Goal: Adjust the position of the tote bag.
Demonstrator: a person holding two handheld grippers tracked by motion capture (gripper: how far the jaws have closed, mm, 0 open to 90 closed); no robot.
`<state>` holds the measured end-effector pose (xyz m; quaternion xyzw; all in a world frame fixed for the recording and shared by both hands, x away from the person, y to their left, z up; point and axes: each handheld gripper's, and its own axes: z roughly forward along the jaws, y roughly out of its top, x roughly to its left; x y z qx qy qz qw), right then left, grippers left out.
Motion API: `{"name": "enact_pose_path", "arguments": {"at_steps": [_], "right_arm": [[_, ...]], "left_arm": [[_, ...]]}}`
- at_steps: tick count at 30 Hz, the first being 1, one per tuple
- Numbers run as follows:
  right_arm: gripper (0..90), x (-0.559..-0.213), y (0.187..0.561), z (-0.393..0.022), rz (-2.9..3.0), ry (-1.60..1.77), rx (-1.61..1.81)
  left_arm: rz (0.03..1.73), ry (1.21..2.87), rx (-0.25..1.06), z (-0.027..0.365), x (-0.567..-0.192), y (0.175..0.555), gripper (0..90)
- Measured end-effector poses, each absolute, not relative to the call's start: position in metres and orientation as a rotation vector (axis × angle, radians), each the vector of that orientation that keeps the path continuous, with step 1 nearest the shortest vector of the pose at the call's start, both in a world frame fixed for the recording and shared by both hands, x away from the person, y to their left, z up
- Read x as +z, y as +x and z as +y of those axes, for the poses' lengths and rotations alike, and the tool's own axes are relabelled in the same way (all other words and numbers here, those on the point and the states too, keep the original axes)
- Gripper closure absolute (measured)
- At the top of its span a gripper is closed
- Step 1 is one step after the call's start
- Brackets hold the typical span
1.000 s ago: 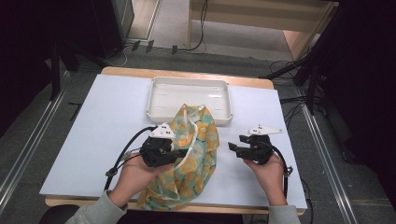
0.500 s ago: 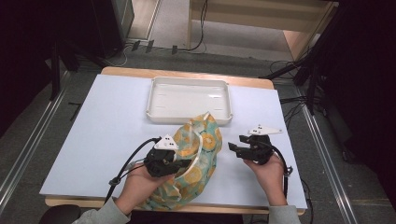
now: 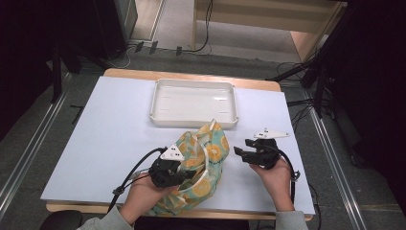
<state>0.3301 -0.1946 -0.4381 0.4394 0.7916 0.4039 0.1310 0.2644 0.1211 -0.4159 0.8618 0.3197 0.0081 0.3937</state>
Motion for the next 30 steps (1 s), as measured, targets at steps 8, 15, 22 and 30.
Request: {"name": "enact_pose_path", "arguments": {"at_steps": [8, 15, 22, 30], "right_arm": [[42.3, -0.438, 0.33, -0.195, 2.301, 1.276, 1.17], [42.3, -0.439, 0.329, -0.195, 2.303, 1.274, 1.167], [42.3, -0.439, 0.329, -0.195, 2.304, 1.273, 1.166], [42.3, -0.438, 0.329, -0.197, 2.297, 1.272, 1.175]], "left_arm": [[0.793, 2.162, 0.018, 0.124, -0.407, 0.264, 67.4], [0.781, 2.147, 0.043, 0.127, -0.394, 0.262, 51.0], [0.767, 2.147, 0.057, 0.131, -0.381, 0.26, 42.4], [0.768, 2.131, 0.058, 0.14, -0.372, 0.262, 37.3]]}}
